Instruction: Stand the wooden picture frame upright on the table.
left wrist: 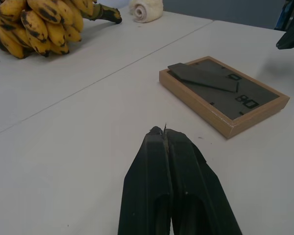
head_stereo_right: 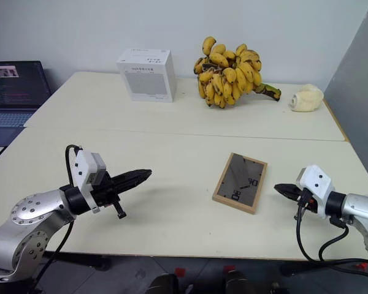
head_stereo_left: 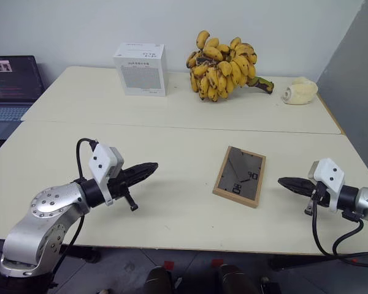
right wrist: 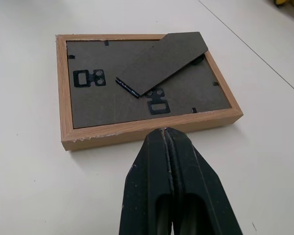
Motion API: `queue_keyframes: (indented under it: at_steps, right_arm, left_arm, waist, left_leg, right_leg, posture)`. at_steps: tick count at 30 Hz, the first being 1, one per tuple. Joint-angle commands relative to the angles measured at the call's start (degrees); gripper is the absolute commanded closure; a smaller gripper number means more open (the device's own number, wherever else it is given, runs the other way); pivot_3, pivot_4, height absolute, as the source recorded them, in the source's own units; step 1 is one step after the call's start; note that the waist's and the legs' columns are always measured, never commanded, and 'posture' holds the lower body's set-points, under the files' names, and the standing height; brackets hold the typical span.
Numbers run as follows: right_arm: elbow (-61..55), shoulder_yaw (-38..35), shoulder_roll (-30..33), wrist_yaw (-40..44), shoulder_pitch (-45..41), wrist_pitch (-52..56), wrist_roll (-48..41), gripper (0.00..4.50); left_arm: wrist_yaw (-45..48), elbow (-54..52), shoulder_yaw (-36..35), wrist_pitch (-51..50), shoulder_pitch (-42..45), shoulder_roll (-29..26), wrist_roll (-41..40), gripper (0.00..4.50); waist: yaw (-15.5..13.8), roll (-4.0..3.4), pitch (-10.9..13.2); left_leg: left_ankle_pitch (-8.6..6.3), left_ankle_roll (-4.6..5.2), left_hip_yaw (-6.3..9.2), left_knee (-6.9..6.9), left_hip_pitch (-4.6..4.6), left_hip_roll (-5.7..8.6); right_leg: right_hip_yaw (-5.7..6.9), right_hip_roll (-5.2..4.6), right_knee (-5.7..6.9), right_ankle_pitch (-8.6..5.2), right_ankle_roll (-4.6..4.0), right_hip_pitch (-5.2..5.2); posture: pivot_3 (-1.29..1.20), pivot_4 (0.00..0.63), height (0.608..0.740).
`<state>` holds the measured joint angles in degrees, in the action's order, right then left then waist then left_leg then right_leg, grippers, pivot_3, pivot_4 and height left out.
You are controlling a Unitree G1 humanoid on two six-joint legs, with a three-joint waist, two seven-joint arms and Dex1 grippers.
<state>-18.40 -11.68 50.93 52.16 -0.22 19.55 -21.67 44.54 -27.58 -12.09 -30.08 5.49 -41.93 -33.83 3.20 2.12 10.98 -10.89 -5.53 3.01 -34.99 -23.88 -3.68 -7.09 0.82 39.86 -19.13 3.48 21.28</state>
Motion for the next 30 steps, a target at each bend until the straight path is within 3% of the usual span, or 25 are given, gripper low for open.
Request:
queue_keyframes:
  at_steps: [1,21,30]
  right_arm:
    - [-2.4,-1.6,-0.7,-1.1,-0.6,0.3,-0.8,4.46]
    - [-3.6,-2.1,-3.1,-5.7,0.7,0.1,1.1,4.46]
    - [0.2,0.9,-7.4,-14.6,-2.8,-1.0,9.1,4.46]
  left_arm:
    - [0.2,-0.6,1.1,1.3,1.3,-0.1,1.0,4.48]
    - [-1.9,3.5,3.0,1.2,6.8,1.9,3.1,4.48]
    - [-0.1,16.4,13.0,3.0,15.1,4.5,10.8,4.48]
  waist:
    - [0.0,0.00,0.0]
    - [-0.1,0.00,0.0]
    - [-0.1,0.00,0.0]
  left_leg:
    - [0.00,0.00,0.00,0.00,0.00,0.00]
    - [0.00,0.00,0.00,0.00,-0.01,0.00]
    - [0.01,0.01,0.02,-0.09,0.00,0.01]
  right_leg:
    - [0.00,0.00,0.00,0.00,0.00,0.00]
    - [0.00,0.00,0.01,0.02,-0.03,0.00]
    - [0.02,0.01,0.05,0.05,-0.01,-0.03]
  posture:
    - [0.00,0.150,0.740]
    - [0.00,0.150,0.740]
    - [0.00,0.150,0.740]
